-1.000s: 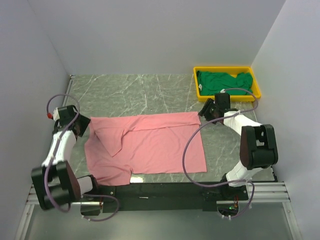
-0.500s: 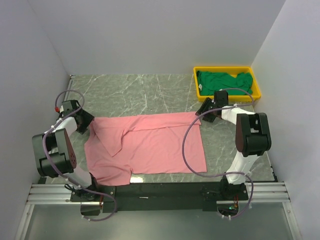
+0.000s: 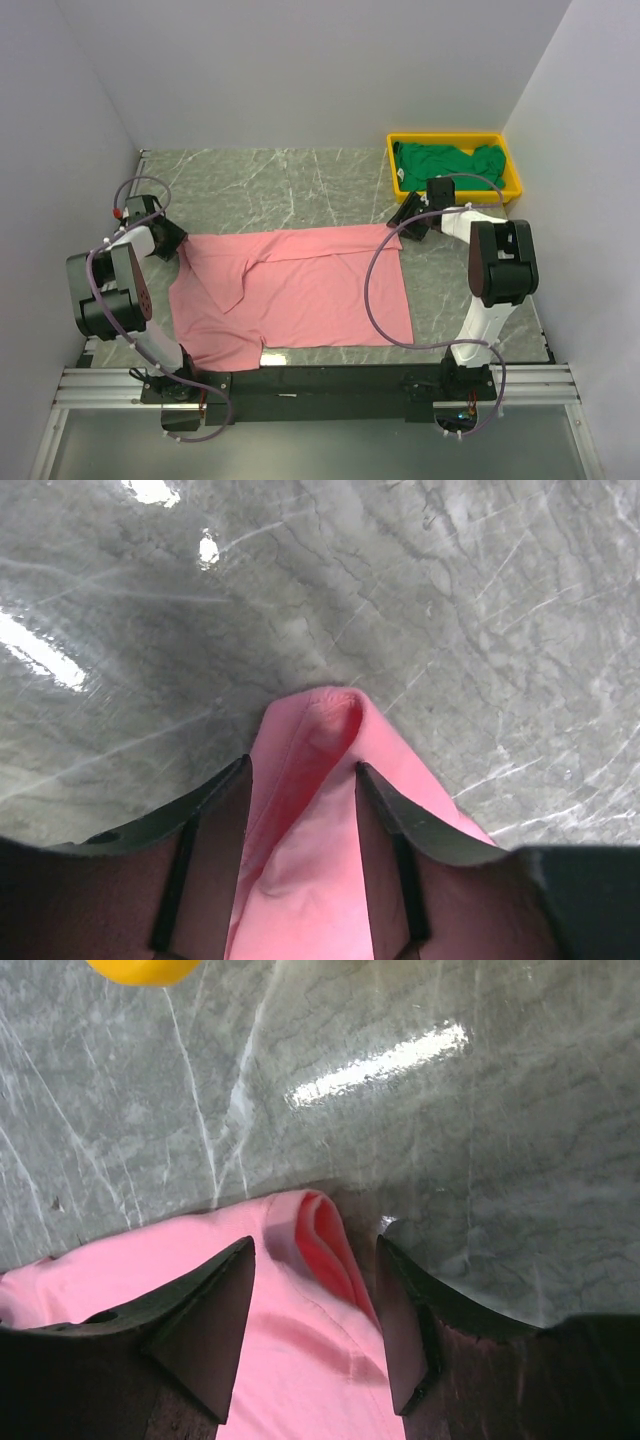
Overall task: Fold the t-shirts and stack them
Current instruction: Fold the tshirt
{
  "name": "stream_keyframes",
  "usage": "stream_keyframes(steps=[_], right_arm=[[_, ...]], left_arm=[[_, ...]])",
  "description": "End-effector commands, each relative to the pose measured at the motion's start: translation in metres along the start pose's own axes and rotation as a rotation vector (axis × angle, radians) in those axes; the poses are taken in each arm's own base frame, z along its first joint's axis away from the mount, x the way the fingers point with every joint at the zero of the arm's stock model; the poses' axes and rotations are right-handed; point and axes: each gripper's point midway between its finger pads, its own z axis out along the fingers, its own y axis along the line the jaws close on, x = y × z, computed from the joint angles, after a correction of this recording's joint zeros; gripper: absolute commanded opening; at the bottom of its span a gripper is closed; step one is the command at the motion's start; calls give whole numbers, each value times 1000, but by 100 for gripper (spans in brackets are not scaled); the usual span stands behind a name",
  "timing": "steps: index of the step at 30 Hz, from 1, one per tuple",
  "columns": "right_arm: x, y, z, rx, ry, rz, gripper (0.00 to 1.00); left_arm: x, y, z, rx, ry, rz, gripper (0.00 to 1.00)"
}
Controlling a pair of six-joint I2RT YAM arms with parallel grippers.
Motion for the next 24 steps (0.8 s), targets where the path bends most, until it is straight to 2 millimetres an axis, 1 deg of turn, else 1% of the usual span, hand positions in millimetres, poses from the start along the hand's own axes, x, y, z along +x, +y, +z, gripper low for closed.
stream_keyframes(steps=[1, 9, 12, 14, 15, 16, 17, 18, 19, 20, 21, 22, 24], right_arm=[[-2, 0, 2, 10, 30, 0, 58], [-3, 2, 4, 13, 53, -7, 55], [-4, 2, 6, 22, 59, -7, 53], [-3, 0, 7, 31, 69, -8, 50], [-5, 1, 7, 31, 65, -10, 47], [-5, 0, 7, 38, 64, -9, 43], [-5, -2, 8, 43, 64, -10, 40], [-6, -2, 9, 48, 60, -11, 33], [-7, -2, 9, 48, 59, -14, 30], [-8, -1, 9, 47, 58, -16, 26], [-10, -1, 9, 47, 54, -15, 19], [-11, 0, 9, 49, 53, -14, 16], [-16, 0, 8, 64, 33, -18, 8]], left_arm=[[-10, -13, 2, 43, -9, 23, 50], [-5, -15, 5, 63, 16, 25, 47], [-4, -15, 9, 54, 26, 30, 41], [-9, -15, 11, 48, 15, 34, 36], [-8, -14, 13, 37, 17, 33, 27], [-9, -14, 14, 33, 15, 33, 22], [-12, -14, 15, 29, 7, 34, 14], [-12, -12, 19, 19, 12, 29, 11], [-11, -11, 20, 12, 20, 31, 7], [-16, -13, 22, 7, 11, 33, 1], [-16, -10, 26, -8, 16, 30, 1], [-16, -9, 26, -16, 21, 32, 1], [-24, -8, 28, -23, 9, 20, 1]])
